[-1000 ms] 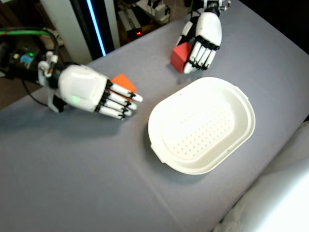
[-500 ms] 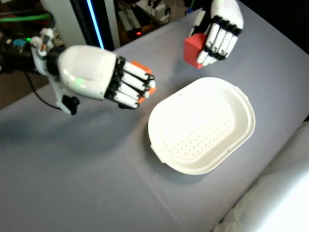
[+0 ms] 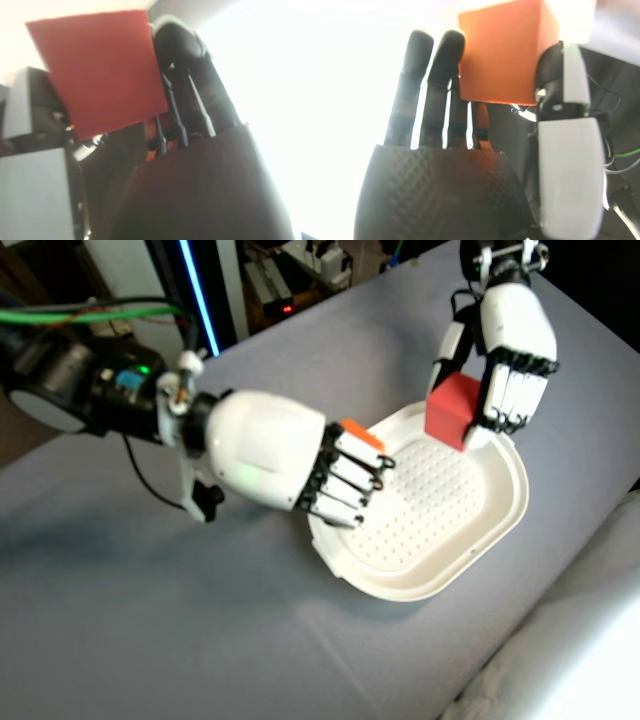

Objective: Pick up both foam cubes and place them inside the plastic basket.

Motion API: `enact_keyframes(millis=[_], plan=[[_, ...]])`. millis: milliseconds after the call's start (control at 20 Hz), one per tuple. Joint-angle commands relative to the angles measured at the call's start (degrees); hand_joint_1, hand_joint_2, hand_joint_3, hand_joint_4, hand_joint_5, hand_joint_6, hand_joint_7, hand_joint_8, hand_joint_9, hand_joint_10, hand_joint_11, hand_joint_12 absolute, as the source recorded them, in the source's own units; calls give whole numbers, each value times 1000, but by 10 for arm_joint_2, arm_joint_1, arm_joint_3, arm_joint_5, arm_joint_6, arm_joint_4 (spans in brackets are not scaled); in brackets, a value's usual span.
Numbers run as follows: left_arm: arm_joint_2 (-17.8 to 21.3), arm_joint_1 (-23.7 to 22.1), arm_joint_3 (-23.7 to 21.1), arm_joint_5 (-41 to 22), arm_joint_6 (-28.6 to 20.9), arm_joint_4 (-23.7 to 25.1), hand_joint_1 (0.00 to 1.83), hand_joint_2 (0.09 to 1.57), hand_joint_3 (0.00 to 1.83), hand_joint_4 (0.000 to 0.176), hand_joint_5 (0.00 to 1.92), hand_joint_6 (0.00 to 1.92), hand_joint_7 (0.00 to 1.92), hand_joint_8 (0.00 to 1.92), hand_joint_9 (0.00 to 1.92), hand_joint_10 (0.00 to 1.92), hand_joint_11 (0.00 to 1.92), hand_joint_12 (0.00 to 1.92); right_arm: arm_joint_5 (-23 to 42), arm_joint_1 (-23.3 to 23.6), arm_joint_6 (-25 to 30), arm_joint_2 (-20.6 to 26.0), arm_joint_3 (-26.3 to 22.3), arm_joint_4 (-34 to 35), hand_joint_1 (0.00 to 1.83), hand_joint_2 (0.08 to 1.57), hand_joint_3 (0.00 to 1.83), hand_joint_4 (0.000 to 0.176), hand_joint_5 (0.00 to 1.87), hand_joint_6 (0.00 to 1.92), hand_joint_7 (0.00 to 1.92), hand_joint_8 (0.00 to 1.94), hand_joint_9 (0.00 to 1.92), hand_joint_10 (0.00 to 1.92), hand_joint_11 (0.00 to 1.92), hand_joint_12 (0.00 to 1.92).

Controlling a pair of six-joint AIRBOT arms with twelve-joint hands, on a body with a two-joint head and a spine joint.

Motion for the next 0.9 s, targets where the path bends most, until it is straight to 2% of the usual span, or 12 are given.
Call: enact_keyframes(millis=[0,50,100,200,300,400,450,500,600,650,750,850], plan=[[3,-9,-2,-63,8,-9,659,966,0,99,3,37,13,30,1,96,1,1064,60,8,2,2,4,7,117,1227,0,122,0,1,1,1,0,157,0,1514],[5,-9,-5,-62,13,-13,693,923,0,151,0,7,2,5,0,18,0,678,60,8,2,2,4,9,131,1201,0,115,0,0,0,0,0,31,0,1504],[7,-7,-6,-64,13,-15,677,900,1,170,0,1,0,0,0,3,0,291,60,8,2,3,2,9,179,1155,0,120,0,0,0,0,0,5,0,1457],[18,1,-14,-83,13,-23,614,900,5,176,0,0,0,0,0,0,0,11,76,8,2,11,-11,10,212,1077,0,158,0,0,0,0,0,0,0,1402],[42,19,-38,-135,13,-35,504,924,14,176,0,0,0,0,0,0,0,0,121,8,2,29,-42,10,123,1075,0,157,0,0,0,0,0,0,0,1095],[74,44,-74,-206,12,-43,393,1038,25,147,0,0,0,0,0,0,0,0,179,-4,0,68,-81,10,70,1125,2,166,0,0,0,0,0,0,0,827],[90,62,-92,-245,8,-47,408,1074,30,129,0,0,0,0,0,0,0,0,207,-15,0,86,-98,10,83,1156,5,174,0,0,0,0,0,0,0,479],[104,86,-106,-286,-4,-51,515,1089,30,124,0,0,0,0,0,0,15,7,236,-31,0,102,-116,10,85,1154,1,146,0,0,0,0,0,0,0,346],[123,129,-128,-365,-19,-73,579,1115,29,97,0,0,0,0,0,0,61,34,312,-70,0,129,-148,15,194,1140,1,162,0,0,0,0,0,0,0,35],[132,162,-145,-424,-22,-96,598,1169,25,102,0,0,0,0,0,0,11,223,369,-103,0,145,-169,23,209,1143,2,158,0,0,0,0,0,0,0,6],[139,191,-159,-470,-22,-115,806,1235,15,65,24,6,0,0,5,2,0,426,415,-136,0,157,-185,35,260,1171,11,112,0,0,0,0,0,0,0,0],[152,234,-179,-529,-22,-140,840,1277,4,71,52,6,11,1,35,11,0,460,500,-194,0,176,-210,56,282,1219,25,85,0,0,0,0,0,0,22,11]])
